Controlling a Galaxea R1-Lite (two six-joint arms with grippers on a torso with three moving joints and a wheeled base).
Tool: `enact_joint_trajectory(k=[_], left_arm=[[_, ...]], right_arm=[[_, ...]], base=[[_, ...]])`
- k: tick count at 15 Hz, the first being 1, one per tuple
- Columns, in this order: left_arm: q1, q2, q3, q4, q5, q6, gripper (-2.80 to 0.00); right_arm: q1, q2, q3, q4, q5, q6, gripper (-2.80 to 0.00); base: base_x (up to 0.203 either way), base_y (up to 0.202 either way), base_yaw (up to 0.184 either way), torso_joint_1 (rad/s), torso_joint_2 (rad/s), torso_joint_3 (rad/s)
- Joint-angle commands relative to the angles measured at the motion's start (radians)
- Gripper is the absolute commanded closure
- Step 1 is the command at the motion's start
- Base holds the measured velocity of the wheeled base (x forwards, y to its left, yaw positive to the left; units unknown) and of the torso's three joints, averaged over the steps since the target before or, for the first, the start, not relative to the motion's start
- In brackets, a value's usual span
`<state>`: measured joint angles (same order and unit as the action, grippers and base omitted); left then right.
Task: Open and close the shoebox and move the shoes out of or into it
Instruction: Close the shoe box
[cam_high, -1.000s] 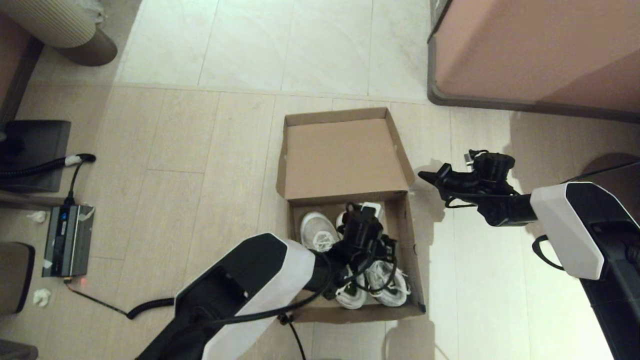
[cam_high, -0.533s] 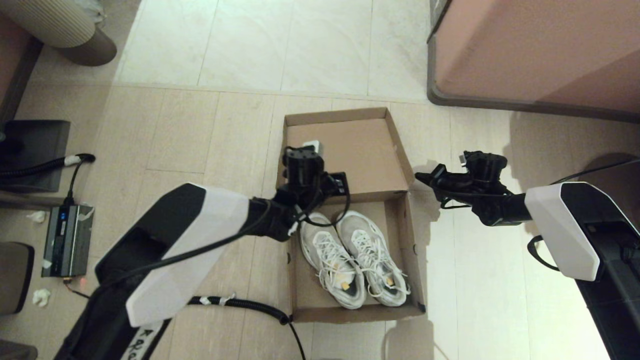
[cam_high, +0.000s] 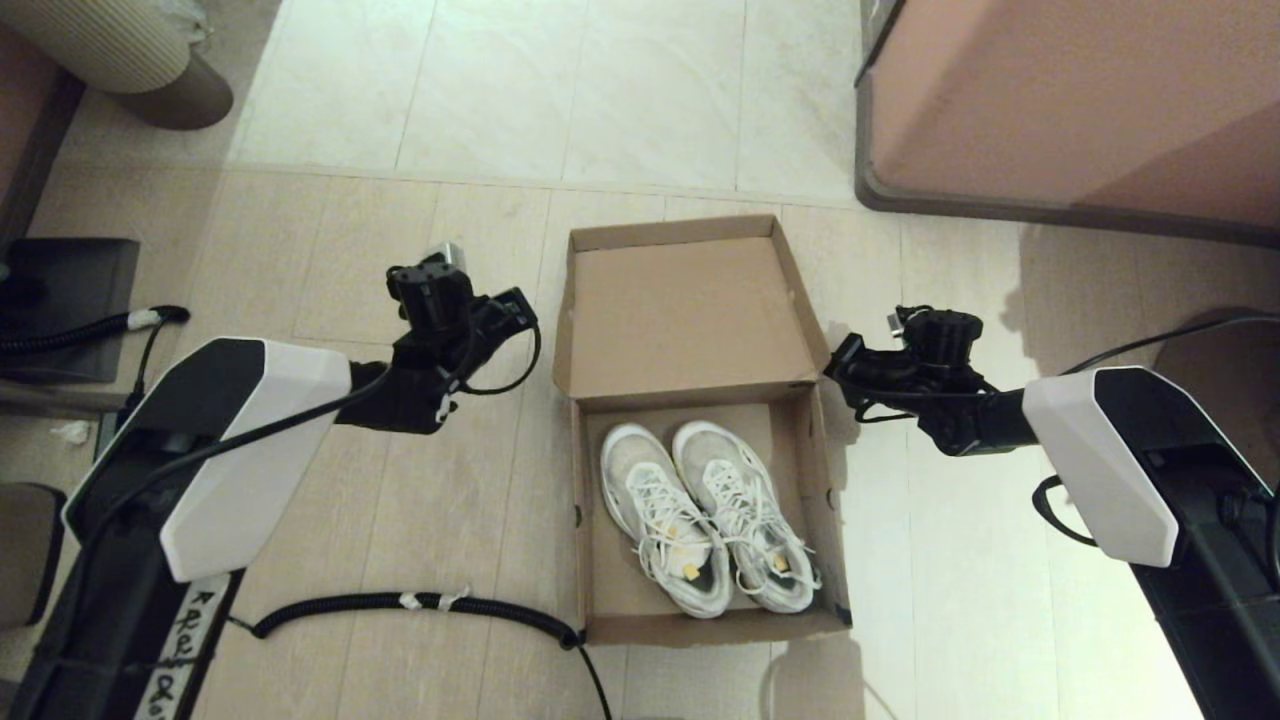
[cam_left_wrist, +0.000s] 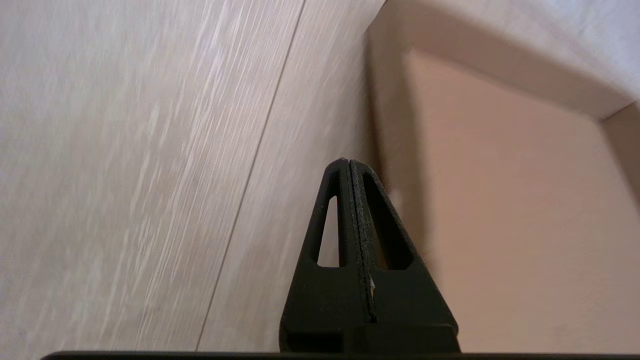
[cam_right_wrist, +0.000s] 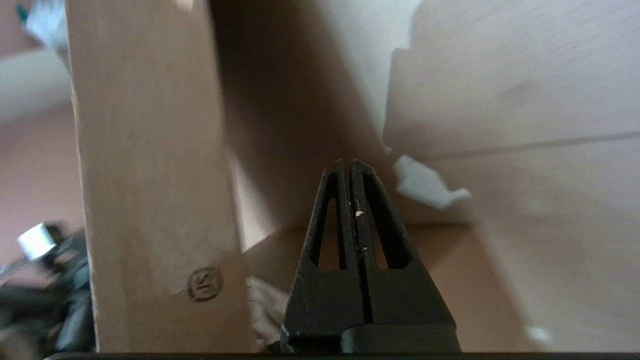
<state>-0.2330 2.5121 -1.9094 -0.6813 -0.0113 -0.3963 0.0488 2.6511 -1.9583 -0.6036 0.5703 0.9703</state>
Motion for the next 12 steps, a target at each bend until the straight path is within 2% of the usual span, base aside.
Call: enact_joint_trajectory(k=[1,4,9,12], left_arm=[[0.023,0.068,-0.003,-0.025,-0.006,-0.009,0.0],[0.036,0.174,-0.008,-0.119,-0.007,-0.036,0.0],[0.006,0.234,-0.009,-0.126,-0.01,-0.049,0.0],[-0.023,0.252,-0.012,-0.126,-0.01,-0.049,0.0]], right_arm=[[0.011,0.007,0.001,-0.011,0.003,0.005,0.0],[0.025,0.007,0.003,-0.012,0.003,0.008,0.0],[0.032,0.0,0.028,-0.01,0.003,0.009,0.0],[0.035,-0.029,0.105,-0.01,0.004,0.0,0.0]], base=[[0.0,0.0,0.0,0.0,0.0,0.0],[0.0,0.0,0.0,0.0,0.0,0.0],[0.0,0.0,0.0,0.0,0.0,0.0],[0.0,0.0,0.0,0.0,0.0,0.0]])
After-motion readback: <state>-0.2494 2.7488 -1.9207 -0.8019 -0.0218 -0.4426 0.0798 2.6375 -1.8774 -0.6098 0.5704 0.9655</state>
